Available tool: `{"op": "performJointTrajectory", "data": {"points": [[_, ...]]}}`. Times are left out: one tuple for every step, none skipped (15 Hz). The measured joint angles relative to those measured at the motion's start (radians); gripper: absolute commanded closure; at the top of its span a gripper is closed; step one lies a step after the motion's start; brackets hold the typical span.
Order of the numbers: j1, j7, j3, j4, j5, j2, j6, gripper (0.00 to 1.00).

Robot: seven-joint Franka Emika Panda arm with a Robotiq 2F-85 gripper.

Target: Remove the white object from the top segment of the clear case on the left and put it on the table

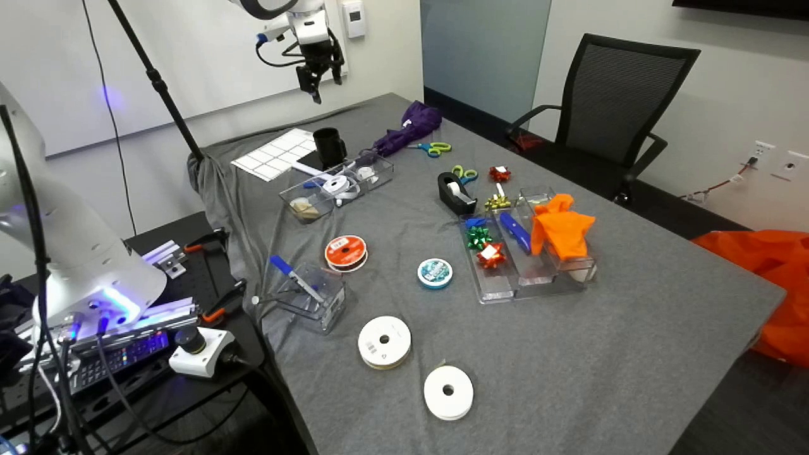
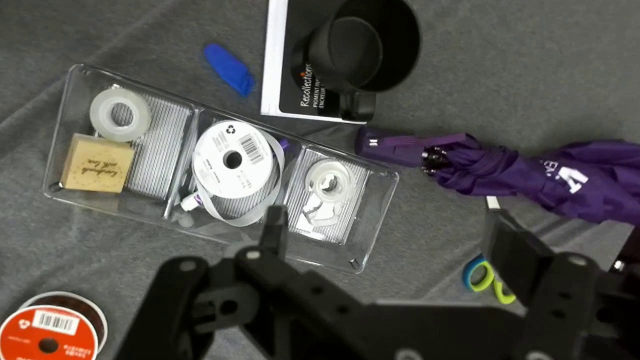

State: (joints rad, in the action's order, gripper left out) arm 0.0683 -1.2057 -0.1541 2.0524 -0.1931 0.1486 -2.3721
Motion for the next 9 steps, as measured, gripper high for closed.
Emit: {"op": "performJointTrajectory", "data": {"points": [[0.006,-0.039,0.013,-0.024,0.002,0.027,0.000,0.00],[0.012,-0.072,0.025,-0.043,0.004,0.051,0.000,0.00],[0.017,-0.098,0.037,-0.060,0.006,0.073,0.001,0.00],[0.021,-0.121,0.049,-0.074,0.010,0.094,0.001,0.00],[0.026,-0.134,0.059,-0.086,0.016,0.113,0.004,0.00],[0.030,-0.138,0.065,-0.094,0.025,0.129,0.011,0.00],[0.034,-0.137,0.070,-0.102,0.038,0.143,0.017,0.00],[0.036,-0.137,0.071,-0.103,0.040,0.151,0.016,0.00],[0.037,-0.137,0.072,-0.104,0.039,0.152,0.016,0.00]]}}
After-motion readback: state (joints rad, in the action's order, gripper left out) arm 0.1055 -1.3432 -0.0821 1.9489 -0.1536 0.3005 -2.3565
